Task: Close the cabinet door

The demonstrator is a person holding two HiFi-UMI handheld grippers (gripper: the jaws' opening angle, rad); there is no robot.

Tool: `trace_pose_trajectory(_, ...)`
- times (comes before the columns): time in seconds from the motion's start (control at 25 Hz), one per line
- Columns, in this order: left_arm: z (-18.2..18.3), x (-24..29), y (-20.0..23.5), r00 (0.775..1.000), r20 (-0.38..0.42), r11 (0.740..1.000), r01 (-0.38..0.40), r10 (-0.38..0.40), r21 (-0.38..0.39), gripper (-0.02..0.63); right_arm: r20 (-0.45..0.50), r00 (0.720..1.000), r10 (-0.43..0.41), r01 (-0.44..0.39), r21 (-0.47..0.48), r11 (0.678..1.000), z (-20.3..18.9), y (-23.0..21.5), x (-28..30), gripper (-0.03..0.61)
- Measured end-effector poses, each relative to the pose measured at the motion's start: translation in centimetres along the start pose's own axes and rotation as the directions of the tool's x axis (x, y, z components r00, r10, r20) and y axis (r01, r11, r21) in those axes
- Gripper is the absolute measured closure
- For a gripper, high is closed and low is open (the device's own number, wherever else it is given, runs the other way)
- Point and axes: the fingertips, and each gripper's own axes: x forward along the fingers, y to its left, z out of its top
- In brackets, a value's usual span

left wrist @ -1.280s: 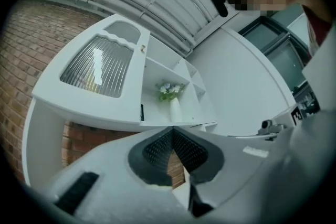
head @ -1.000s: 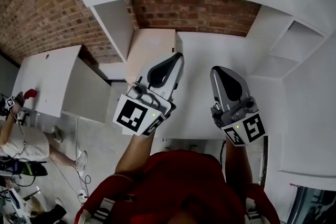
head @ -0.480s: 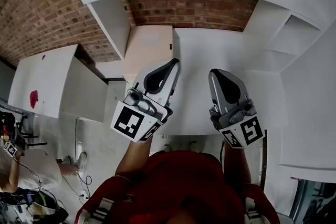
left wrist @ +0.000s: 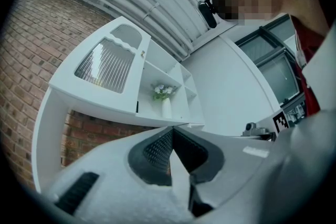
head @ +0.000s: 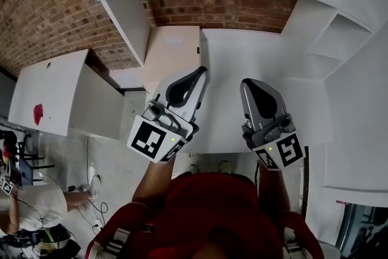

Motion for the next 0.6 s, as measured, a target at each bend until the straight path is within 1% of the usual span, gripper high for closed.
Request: trace_pose_trajectory(0.6,0.8,-1.3,-0.2,1.0,0.011,1.0,0.012,-0.012,-0.003,0.609,-0.008,1.0,-0.001,0.0,-0.007,1.0,0.3,1.7,-0.1,0.566)
